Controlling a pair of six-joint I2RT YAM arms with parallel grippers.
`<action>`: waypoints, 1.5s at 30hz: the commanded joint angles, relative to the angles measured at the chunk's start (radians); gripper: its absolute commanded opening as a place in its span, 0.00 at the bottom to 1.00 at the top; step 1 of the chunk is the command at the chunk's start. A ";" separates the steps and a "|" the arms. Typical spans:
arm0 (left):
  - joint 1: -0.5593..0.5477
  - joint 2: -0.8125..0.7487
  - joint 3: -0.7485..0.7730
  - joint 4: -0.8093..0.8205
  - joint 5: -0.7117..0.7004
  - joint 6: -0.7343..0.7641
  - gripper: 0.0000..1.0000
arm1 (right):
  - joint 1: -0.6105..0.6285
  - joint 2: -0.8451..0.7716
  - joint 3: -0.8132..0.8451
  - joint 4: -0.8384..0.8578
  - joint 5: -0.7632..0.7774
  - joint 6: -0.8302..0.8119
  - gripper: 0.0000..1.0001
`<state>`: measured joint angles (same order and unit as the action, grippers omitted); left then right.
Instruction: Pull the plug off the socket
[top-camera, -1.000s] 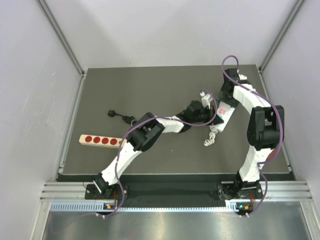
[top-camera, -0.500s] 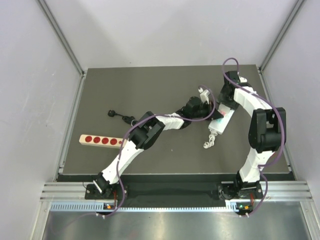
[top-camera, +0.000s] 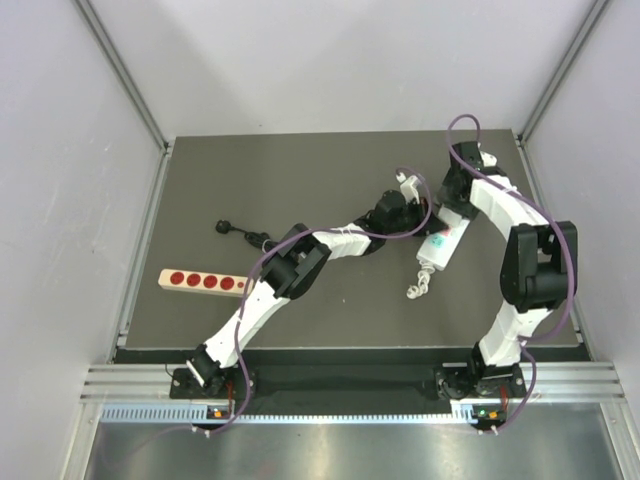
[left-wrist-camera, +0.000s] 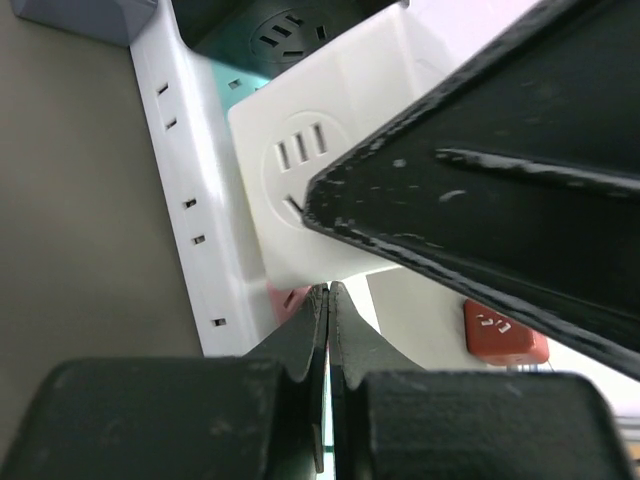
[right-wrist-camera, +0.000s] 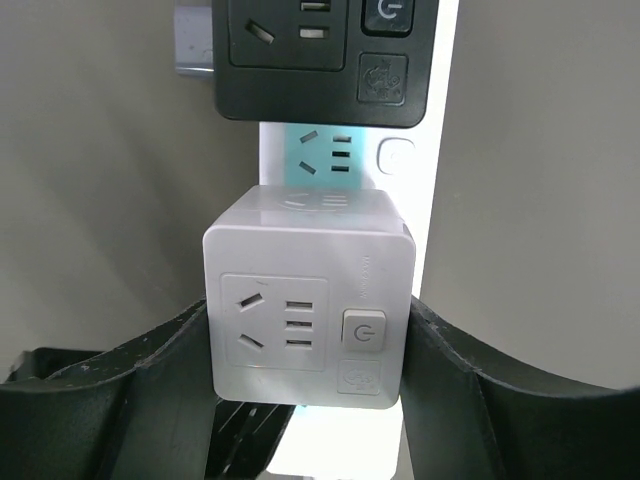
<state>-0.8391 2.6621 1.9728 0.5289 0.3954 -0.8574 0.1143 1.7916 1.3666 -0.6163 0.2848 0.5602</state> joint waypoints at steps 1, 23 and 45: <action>-0.017 0.068 -0.011 -0.207 -0.052 0.055 0.00 | 0.030 -0.095 0.049 0.067 -0.022 0.015 0.00; 0.018 -0.192 -0.184 -0.113 0.122 0.116 0.00 | -0.201 -0.527 -0.248 0.066 -0.183 -0.063 0.00; -0.060 -0.985 -0.912 -0.276 -0.027 0.190 0.00 | -0.796 -0.949 -0.715 0.239 -0.792 0.021 0.00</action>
<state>-0.8883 1.7634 1.1519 0.2905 0.4206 -0.6861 -0.6064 0.8772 0.6743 -0.4816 -0.3862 0.5644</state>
